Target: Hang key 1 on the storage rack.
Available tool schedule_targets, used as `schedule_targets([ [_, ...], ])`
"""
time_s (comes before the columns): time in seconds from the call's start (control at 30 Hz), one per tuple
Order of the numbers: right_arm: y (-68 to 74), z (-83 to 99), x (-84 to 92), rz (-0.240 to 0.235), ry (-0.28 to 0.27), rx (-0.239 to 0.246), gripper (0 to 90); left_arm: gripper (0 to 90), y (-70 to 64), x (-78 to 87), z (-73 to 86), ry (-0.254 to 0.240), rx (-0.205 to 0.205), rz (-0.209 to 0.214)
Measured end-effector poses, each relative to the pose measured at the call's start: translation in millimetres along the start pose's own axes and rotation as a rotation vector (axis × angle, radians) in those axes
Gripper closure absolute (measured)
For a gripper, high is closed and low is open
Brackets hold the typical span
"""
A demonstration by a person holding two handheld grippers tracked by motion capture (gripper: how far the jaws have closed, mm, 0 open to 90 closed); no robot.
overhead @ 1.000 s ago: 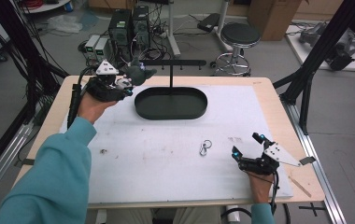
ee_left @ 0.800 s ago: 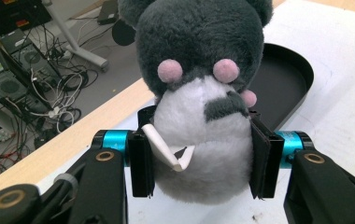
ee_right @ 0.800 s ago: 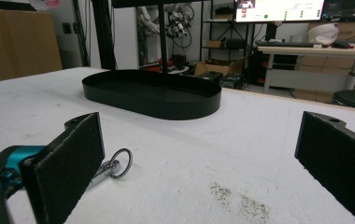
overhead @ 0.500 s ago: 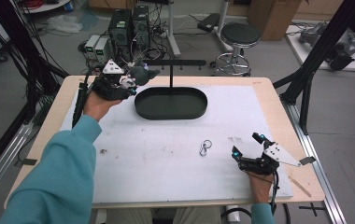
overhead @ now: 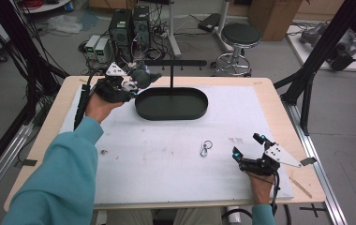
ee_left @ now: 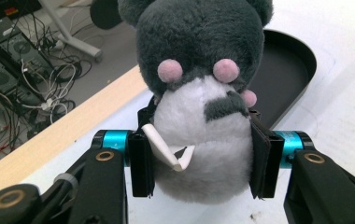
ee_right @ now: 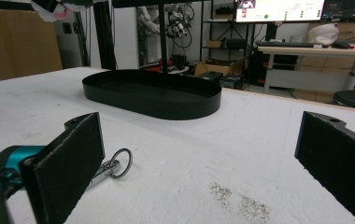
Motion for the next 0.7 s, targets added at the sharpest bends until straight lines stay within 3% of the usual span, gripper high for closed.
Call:
schedule_targets([
  [0.33, -0.1, 0.0, 0.0, 0.0, 0.0, 0.0, 0.7, 52.6, -1.2, -0.3, -1.5, -0.022, -0.001, 0.006],
  [0.7, 0.0, 0.0, 0.1, -0.001, 0.0, -0.001, 0.7, 52.5, -2.2, -8.9, 2.7, -0.003, 0.012, 0.012],
])
Point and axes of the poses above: each handheld gripper's, and its own axes: x roughly backward along the jaws, z roughly out of its underside, y roughly to its left, the point moved 5 cm from there along -x, roughly forward along the jaws, and after that the axes turned 2 degrees about -x, right-handed, at the moved point
